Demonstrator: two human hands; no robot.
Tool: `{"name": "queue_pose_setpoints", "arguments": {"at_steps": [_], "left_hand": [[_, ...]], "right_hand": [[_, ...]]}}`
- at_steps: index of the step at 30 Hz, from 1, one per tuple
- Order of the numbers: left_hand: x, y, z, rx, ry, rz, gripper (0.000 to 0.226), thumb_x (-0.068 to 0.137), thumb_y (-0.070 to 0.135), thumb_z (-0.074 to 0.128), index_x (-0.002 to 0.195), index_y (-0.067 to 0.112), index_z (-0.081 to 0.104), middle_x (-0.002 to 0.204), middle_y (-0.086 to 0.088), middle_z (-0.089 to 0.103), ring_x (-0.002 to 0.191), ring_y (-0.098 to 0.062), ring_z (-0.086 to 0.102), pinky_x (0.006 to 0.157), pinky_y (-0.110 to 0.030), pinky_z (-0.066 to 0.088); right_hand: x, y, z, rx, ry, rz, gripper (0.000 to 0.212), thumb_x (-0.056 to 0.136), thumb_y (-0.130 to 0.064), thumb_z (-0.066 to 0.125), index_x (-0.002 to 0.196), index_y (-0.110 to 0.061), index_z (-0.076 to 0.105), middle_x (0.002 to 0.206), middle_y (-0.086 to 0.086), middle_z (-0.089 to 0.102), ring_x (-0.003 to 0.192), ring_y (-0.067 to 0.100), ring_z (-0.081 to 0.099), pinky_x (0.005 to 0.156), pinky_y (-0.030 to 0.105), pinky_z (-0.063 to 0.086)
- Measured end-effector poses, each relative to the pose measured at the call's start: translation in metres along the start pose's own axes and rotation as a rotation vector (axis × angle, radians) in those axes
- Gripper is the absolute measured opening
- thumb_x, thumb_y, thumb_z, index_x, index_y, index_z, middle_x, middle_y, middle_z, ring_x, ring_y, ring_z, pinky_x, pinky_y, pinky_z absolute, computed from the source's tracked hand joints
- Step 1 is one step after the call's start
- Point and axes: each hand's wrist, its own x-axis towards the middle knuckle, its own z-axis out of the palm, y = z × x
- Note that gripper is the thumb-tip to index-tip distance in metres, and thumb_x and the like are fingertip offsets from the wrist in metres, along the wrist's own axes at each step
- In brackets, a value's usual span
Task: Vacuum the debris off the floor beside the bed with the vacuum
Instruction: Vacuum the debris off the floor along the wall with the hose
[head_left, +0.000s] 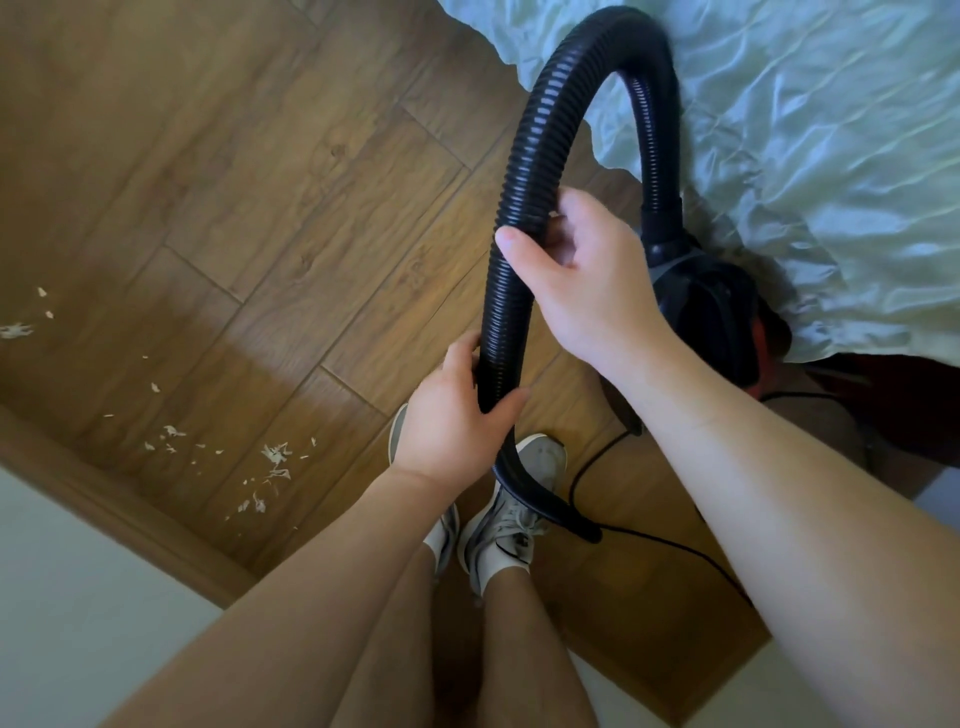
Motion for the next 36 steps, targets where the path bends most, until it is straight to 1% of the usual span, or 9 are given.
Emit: {"name": "queue_pose_setpoints", "arguments": {"at_steps": [4,13,16,19,21,24,30,34,36], "left_hand": [[-0.002,-0.003,0.001,0.027,-0.006,-0.04,0.053,0.089,0.035,0.075,0.132,0.016,0.051,0.09,0.017,0.058,0.081,-0.001,0.06,0.069,-0.025,0.055],[-0.001,0.004,-0.015,0.007,0.039,-0.025,0.047,0.091,0.033,0.074,0.13,0.017,0.053,0.09,0.01,0.064,0.081,-0.013,0.066,0.071,-0.04,0.059],[0.003,0.011,-0.025,0.002,0.065,-0.013,0.047,0.09,0.03,0.074,0.131,0.017,0.053,0.089,0.012,0.062,0.082,-0.015,0.065,0.07,-0.033,0.056],[0.003,0.017,-0.037,-0.003,0.102,0.005,0.051,0.091,0.029,0.074,0.136,0.02,0.052,0.09,0.015,0.061,0.085,-0.013,0.063,0.071,-0.026,0.049],[0.004,0.021,-0.045,-0.002,0.132,0.032,0.054,0.091,0.029,0.073,0.138,0.02,0.05,0.094,0.013,0.062,0.088,-0.013,0.062,0.076,-0.028,0.05],[0.005,0.027,-0.055,-0.015,0.167,0.059,0.058,0.091,0.03,0.073,0.142,0.021,0.048,0.099,0.013,0.061,0.091,-0.013,0.062,0.079,-0.03,0.05],[0.004,0.04,-0.074,-0.045,0.223,0.113,0.061,0.091,0.029,0.074,0.145,0.022,0.046,0.107,0.014,0.061,0.1,-0.016,0.064,0.086,-0.037,0.055],[0.004,0.042,-0.089,-0.036,0.259,0.161,0.056,0.092,0.027,0.072,0.142,0.021,0.048,0.108,0.01,0.064,0.099,-0.017,0.065,0.085,-0.037,0.054],[0.005,0.043,-0.098,-0.02,0.272,0.186,0.054,0.091,0.024,0.072,0.14,0.02,0.05,0.106,0.007,0.066,0.096,-0.02,0.065,0.082,-0.036,0.053]], "right_hand": [[0.007,-0.011,0.0,0.026,0.022,-0.015,0.028,0.089,-0.042,0.065,0.099,-0.016,0.065,0.086,-0.001,0.074,0.082,0.01,0.071,0.081,0.041,0.058],[-0.005,-0.023,0.002,0.064,0.007,-0.019,0.027,0.087,-0.04,0.07,0.105,-0.02,0.065,0.091,-0.007,0.074,0.089,0.006,0.071,0.084,0.039,0.059],[-0.012,-0.024,0.002,0.04,-0.015,-0.023,0.045,0.083,-0.041,0.075,0.121,-0.019,0.062,0.097,-0.009,0.074,0.09,0.004,0.071,0.085,0.035,0.059],[-0.015,-0.029,-0.007,0.009,0.048,-0.019,0.066,0.081,-0.039,0.08,0.136,-0.013,0.055,0.102,-0.007,0.071,0.087,0.002,0.07,0.081,0.023,0.059],[-0.015,-0.036,-0.017,-0.067,0.104,-0.087,0.062,0.081,-0.036,0.081,0.132,-0.012,0.056,0.097,-0.008,0.068,0.085,0.005,0.068,0.079,0.02,0.057],[-0.012,-0.051,-0.027,-0.157,0.116,-0.256,0.053,0.081,-0.029,0.081,0.124,-0.009,0.059,0.094,-0.004,0.066,0.084,0.01,0.066,0.079,0.025,0.057],[0.003,-0.084,-0.028,-0.302,0.069,-0.499,0.054,0.077,-0.019,0.082,0.125,-0.008,0.06,0.113,0.001,0.062,0.106,0.021,0.06,0.094,0.038,0.052],[0.015,-0.098,-0.024,-0.438,0.04,-0.598,0.059,0.074,-0.021,0.084,0.126,-0.006,0.061,0.118,0.001,0.065,0.12,0.025,0.052,0.104,0.027,0.037],[0.02,-0.105,-0.022,-0.488,-0.027,-0.62,0.064,0.073,-0.023,0.084,0.13,-0.006,0.06,0.124,0.001,0.065,0.132,0.026,0.046,0.111,0.031,0.034]]}}
